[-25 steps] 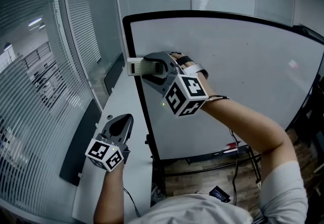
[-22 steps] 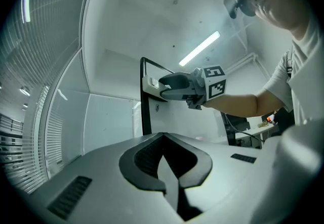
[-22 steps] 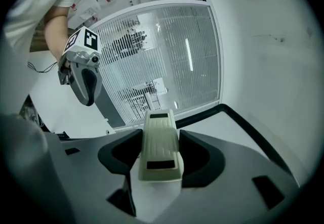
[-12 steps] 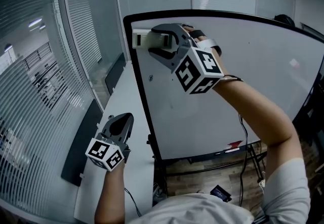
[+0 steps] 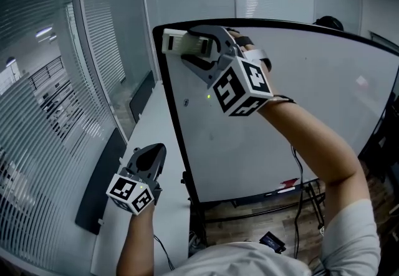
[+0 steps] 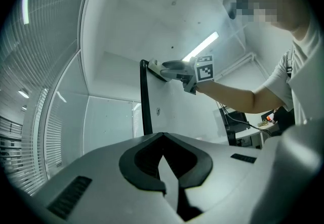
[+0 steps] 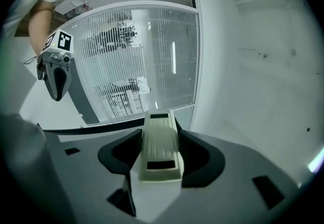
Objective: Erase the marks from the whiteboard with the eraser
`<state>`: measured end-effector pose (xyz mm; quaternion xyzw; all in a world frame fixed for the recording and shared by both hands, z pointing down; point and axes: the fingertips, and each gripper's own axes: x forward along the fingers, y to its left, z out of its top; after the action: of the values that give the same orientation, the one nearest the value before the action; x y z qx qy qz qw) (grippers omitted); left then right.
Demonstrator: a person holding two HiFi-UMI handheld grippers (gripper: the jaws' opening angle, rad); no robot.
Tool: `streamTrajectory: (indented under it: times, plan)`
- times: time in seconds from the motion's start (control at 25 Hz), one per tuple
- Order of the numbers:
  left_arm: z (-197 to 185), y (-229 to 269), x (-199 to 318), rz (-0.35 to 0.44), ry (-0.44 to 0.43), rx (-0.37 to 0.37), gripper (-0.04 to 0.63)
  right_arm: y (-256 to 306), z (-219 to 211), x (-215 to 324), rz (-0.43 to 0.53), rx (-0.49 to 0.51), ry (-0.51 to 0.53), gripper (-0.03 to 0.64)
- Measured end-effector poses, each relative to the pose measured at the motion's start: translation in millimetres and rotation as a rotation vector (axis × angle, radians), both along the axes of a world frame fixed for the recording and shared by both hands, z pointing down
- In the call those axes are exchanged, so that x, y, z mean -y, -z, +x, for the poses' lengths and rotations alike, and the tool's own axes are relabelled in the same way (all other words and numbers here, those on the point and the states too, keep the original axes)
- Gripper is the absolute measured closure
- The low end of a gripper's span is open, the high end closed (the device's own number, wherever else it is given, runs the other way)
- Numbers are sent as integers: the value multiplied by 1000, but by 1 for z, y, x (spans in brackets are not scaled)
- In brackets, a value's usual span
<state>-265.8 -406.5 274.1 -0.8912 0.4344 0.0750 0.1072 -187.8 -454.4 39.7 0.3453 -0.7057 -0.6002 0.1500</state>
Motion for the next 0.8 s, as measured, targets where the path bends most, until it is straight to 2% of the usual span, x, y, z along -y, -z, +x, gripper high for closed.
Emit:
streamTrajectory:
  times: [0.56,0.68,0.8]
  plan:
    - [3,-1,-3,-2,-7,9,589,-153,-22,1,-123,-193,35,376]
    - [5,-1,-2,0,-8,21,589,-160,-23,1,-108,-233,27,376]
    - [13,0,-1,-1,-24,24,589,-144,-21,2,-46,-265,6,376]
